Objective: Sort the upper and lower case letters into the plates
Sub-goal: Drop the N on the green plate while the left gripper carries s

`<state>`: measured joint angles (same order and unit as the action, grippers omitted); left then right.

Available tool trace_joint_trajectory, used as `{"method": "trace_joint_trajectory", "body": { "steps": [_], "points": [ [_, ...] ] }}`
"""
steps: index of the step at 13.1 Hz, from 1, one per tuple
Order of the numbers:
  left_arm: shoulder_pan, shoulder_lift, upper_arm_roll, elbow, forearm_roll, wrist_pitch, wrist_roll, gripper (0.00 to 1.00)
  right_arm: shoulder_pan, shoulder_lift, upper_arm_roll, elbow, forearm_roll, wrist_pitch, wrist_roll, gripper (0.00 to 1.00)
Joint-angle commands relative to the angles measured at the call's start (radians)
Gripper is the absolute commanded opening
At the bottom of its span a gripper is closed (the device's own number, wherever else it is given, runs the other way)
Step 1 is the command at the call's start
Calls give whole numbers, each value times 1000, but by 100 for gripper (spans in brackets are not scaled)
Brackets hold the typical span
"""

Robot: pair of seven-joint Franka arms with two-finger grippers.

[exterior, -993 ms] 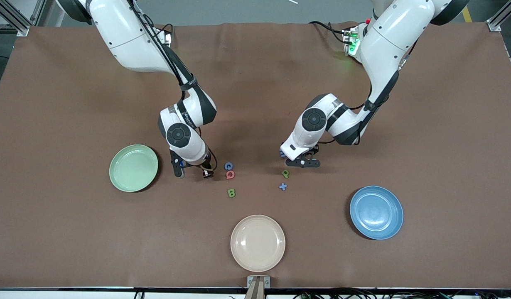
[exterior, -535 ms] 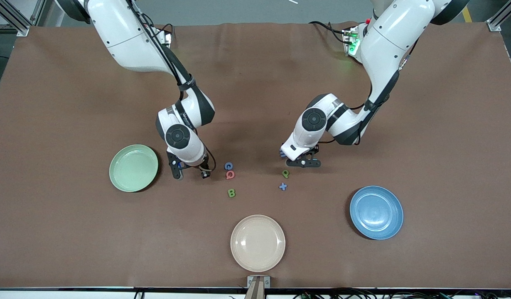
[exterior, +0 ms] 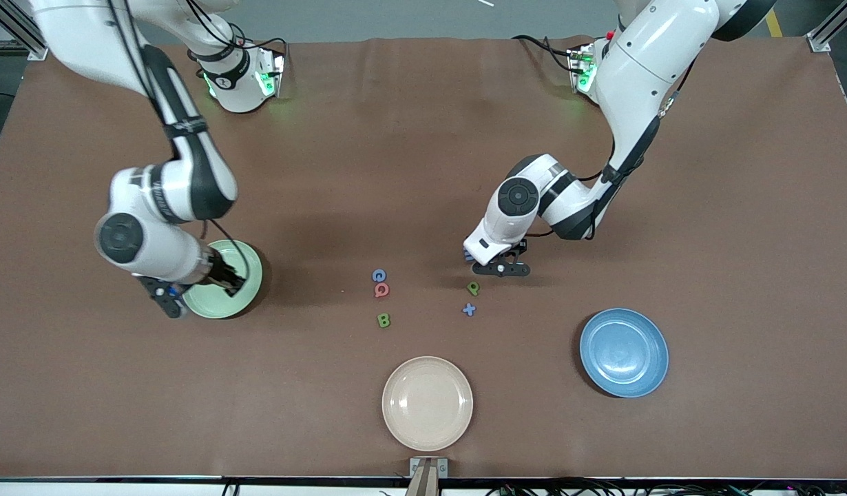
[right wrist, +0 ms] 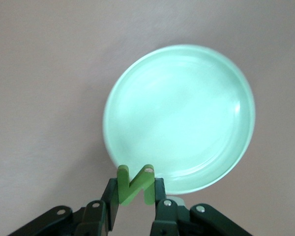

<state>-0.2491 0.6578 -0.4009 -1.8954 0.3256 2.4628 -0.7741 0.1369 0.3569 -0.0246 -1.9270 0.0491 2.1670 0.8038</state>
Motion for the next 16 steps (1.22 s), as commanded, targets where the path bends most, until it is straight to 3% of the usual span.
{"method": "trace_joint_trajectory", "body": {
  "steps": [1, 4, 6, 8, 11, 14, 16],
  "points": [
    [-15, -10, 1, -19, 16, -37, -33, 31, -52, -56, 23, -194, -3, 169, -193, 0],
    [-6, -17, 2, -8, 16, -62, -31, 1, -94, -39, 23, -302, -2, 351, -294, 0],
    [13, -47, 11, 5, 16, -86, -21, 1, -105, -6, 23, -302, -3, 370, -327, 4],
    [65, -70, 14, 67, 16, -181, 22, 1, -106, -4, 23, -296, -3, 366, -333, 100],
    [149, -70, 28, 166, 39, -217, 87, 1, -96, -9, 23, -245, -2, 312, -322, 100],
    [269, -49, 34, 203, 172, -209, 128, 1, -7, 13, 29, -68, 8, 127, -223, 100],
    [312, -14, 34, 239, 223, -208, 133, 1, 81, 80, 29, 20, 9, 122, -178, 100]
  ]
}}
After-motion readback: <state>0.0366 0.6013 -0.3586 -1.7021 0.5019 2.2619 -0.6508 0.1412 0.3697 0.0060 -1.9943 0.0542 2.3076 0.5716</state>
